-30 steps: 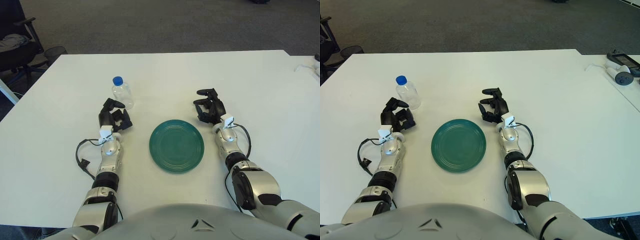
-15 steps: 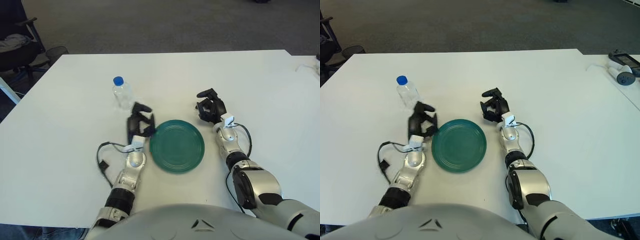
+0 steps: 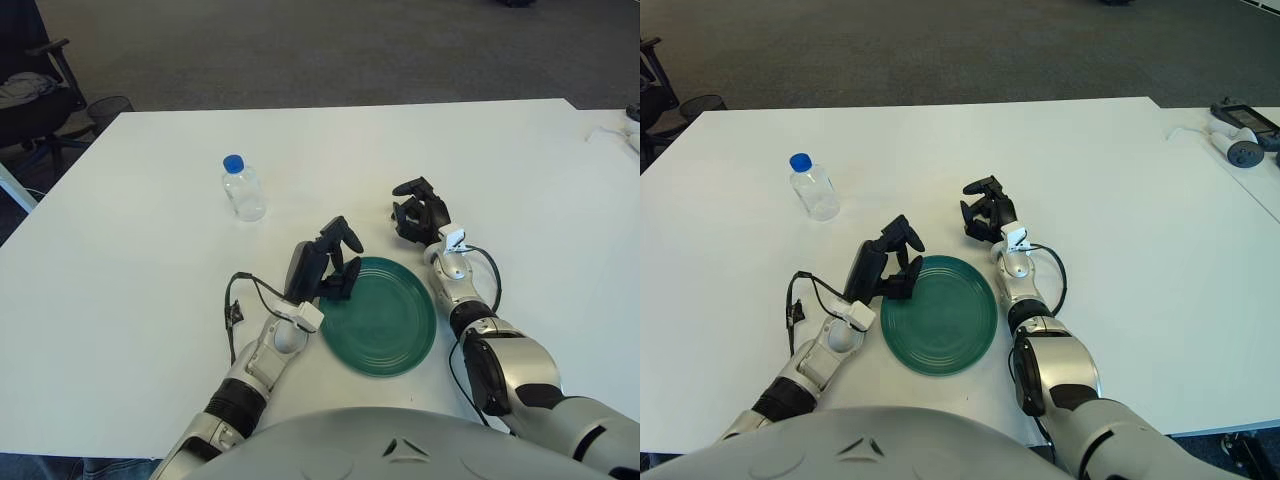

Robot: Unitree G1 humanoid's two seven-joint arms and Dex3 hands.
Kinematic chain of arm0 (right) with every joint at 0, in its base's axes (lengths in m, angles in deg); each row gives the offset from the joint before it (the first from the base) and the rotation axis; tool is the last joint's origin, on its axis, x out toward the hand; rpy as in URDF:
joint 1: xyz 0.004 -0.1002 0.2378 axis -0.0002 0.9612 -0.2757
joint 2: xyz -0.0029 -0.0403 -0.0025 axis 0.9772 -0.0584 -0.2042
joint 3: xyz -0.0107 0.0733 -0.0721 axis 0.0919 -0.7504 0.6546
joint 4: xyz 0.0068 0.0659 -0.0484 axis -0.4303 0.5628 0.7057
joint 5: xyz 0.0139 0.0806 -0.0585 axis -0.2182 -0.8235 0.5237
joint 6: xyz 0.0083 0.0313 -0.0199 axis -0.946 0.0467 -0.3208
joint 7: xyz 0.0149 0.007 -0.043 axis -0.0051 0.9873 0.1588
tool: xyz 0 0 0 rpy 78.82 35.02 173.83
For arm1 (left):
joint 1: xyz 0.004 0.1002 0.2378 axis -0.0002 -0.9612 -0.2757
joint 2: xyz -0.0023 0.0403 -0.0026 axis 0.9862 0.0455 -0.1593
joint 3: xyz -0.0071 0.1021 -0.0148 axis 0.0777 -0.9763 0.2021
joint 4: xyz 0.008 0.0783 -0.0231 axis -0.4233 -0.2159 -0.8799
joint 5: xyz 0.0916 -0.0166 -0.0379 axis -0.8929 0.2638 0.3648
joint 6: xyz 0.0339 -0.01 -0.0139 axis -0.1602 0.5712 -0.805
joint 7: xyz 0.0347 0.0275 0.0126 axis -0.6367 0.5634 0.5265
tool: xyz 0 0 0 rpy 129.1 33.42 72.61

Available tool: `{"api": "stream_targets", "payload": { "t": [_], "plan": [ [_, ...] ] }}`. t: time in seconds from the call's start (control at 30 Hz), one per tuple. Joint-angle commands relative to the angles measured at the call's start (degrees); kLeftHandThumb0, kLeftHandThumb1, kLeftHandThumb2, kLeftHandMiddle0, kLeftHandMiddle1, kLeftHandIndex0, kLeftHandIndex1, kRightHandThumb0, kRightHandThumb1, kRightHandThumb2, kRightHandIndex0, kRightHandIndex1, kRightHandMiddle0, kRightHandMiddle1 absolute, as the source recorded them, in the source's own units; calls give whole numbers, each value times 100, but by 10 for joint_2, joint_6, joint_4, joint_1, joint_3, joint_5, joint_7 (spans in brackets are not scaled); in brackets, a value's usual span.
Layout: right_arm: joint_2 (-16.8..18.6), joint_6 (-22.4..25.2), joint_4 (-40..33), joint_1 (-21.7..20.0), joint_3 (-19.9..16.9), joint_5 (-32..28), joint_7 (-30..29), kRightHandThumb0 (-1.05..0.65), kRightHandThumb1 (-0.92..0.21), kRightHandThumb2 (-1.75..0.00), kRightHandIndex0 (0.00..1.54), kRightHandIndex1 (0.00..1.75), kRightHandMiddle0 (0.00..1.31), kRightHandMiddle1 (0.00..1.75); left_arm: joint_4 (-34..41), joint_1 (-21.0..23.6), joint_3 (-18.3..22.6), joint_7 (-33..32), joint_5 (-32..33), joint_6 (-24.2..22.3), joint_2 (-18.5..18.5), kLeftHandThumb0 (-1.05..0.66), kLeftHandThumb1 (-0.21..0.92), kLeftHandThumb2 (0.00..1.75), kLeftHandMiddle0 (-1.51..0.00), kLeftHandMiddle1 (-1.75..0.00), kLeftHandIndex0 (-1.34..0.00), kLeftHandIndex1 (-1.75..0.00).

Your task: Put the bottle into the plate.

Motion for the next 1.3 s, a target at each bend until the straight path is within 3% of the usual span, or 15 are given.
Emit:
{"api": "stream_targets", "payload": {
  "t": [0.0, 0.33, 0.9, 1.13, 1.27],
  "plan": [
    [4, 80, 74, 73, -3, 7, -9, 0, -61, -88, 48, 168, 34, 150, -110, -135, 5, -9, -1, 14, 58, -48, 29, 134, -121, -175, -63, -175],
    [8, 80, 74, 71, -3, 5, -7, 0, -62, -86, 46, 168, 32, 152, -106, -149, 13, -38, -14, 8, 55, -48, 29, 134, -121, -175, -63, -175],
    [9, 99, 78, 70, 3, 9, -18, 0, -60, -88, 50, 166, 33, 152, -110, -141, 49, -177, -67, -41, 44, -46, 34, 128, -123, -175, -59, -175],
    [11, 100, 79, 74, -1, 5, -14, 0, -59, -89, 50, 165, 34, 152, -112, -140, 86, -197, -20, -41, 23, -46, 35, 127, -125, -175, -58, -175],
    [12, 101, 80, 75, -1, 5, -13, 0, -59, -89, 51, 165, 34, 152, -112, -137, 121, -246, -10, -63, 0, -43, 48, 110, -118, -175, -48, -175]
  ]
}}
